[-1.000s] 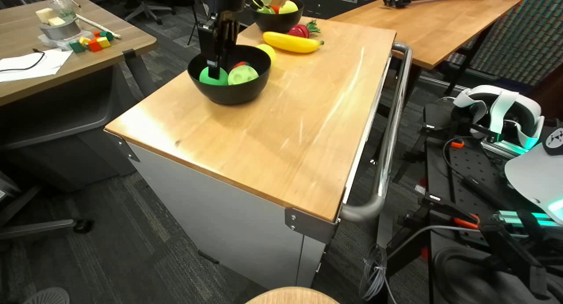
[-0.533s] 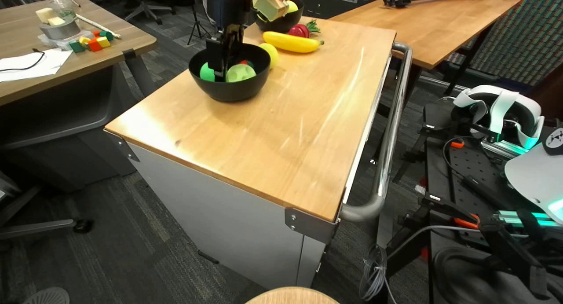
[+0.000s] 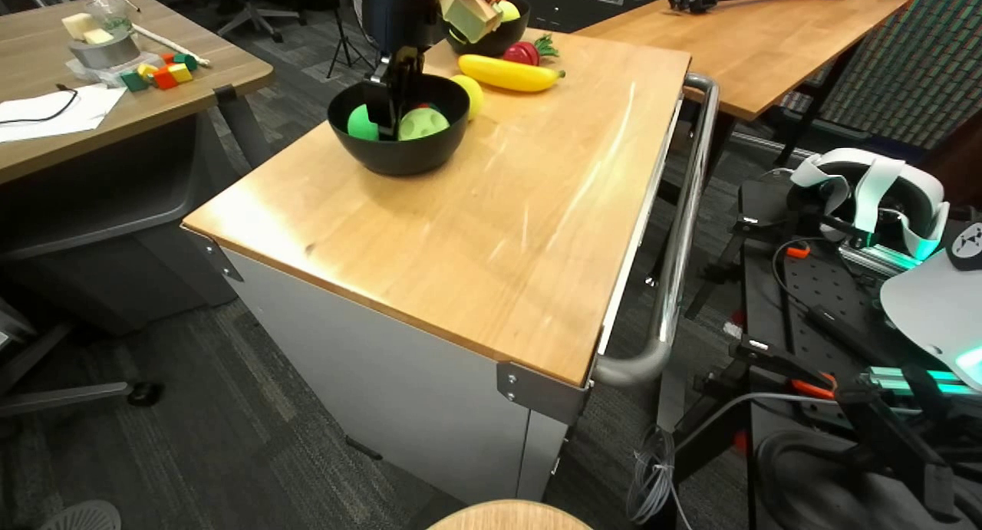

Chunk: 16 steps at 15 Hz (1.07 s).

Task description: Remove all the plastic vegetables and fruits from the two bowls

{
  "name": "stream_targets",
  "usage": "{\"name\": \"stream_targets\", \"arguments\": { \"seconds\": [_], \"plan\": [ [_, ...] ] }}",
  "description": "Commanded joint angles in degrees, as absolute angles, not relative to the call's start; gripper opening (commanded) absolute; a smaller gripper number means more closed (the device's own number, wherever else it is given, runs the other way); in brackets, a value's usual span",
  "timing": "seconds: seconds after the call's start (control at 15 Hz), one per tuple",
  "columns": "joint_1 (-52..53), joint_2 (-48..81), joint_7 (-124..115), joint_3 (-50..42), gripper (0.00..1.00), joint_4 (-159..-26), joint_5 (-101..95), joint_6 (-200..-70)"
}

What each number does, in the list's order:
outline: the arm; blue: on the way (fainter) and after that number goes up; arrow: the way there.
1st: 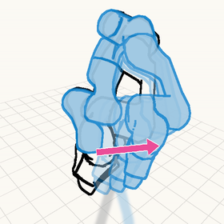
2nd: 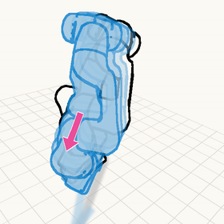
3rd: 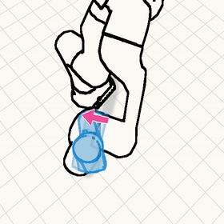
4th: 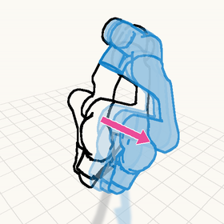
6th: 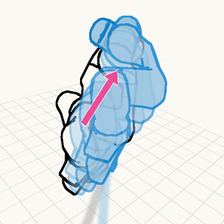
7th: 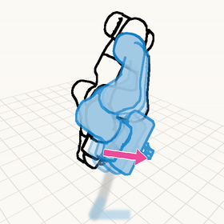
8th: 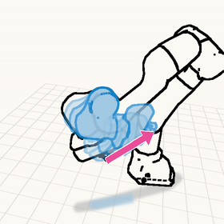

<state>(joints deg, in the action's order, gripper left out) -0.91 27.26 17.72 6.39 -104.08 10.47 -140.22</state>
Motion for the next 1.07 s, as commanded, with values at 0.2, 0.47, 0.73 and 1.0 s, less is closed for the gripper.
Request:
{"name": "stream_targets", "arguments": {
  "seconds": [0.2, 0.47, 0.73, 1.0],
  "plan": [
    [0.8, 20.3, 16.5, 5.5, 0.13, -109.4, 3.7, -140.3],
    [1.5, 11.7, 18.2, 6.4, 0.12, -116.1, -1.1, -139.1],
    [1.8, 2.8, 26.6, 9.4, 0.12, -124.3, 2.6, -139.8],
    [4.3, -1.9, 31.9, 9.9, 0.11, -129.4, 5.0, -134.6]
  ]
}}
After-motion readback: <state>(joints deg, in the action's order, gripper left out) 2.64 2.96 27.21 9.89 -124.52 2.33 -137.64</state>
